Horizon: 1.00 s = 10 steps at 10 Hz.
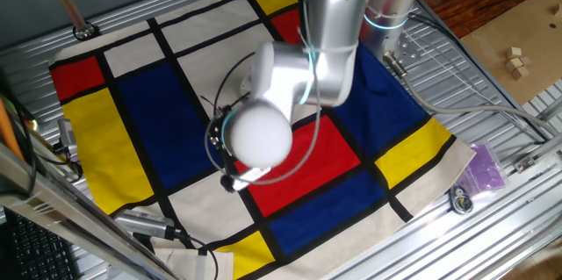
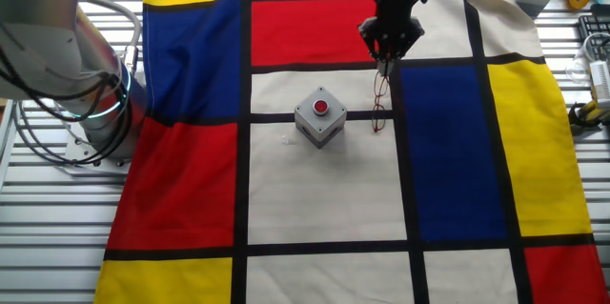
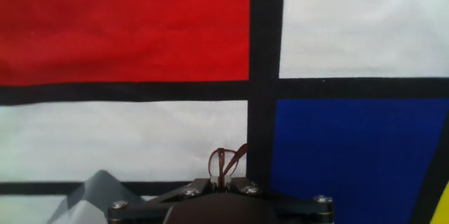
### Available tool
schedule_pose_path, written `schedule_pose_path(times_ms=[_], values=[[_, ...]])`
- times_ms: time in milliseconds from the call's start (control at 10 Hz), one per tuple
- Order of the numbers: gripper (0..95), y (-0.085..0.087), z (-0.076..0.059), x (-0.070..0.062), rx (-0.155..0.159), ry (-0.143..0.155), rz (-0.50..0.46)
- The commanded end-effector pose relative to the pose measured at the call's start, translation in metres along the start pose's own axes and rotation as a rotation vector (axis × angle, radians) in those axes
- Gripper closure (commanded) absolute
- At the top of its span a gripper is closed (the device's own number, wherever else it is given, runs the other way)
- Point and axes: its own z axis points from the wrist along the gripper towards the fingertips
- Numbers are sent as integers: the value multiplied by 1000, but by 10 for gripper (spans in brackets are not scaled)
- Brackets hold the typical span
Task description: Unfold the leg of the glasses (with one hand)
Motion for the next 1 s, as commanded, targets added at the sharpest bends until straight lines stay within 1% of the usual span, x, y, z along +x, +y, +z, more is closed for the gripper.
schedule_pose_path(times_ms=[100,200,400,700,1000], values=[[950,0,0,0,-7,52,-22],[950,0,-1,0,-7,64,-29],[950,0,-2,1,-9,74,-37],[950,0,-6,3,-12,97,-50],[950,0,-8,3,-19,147,-77]])
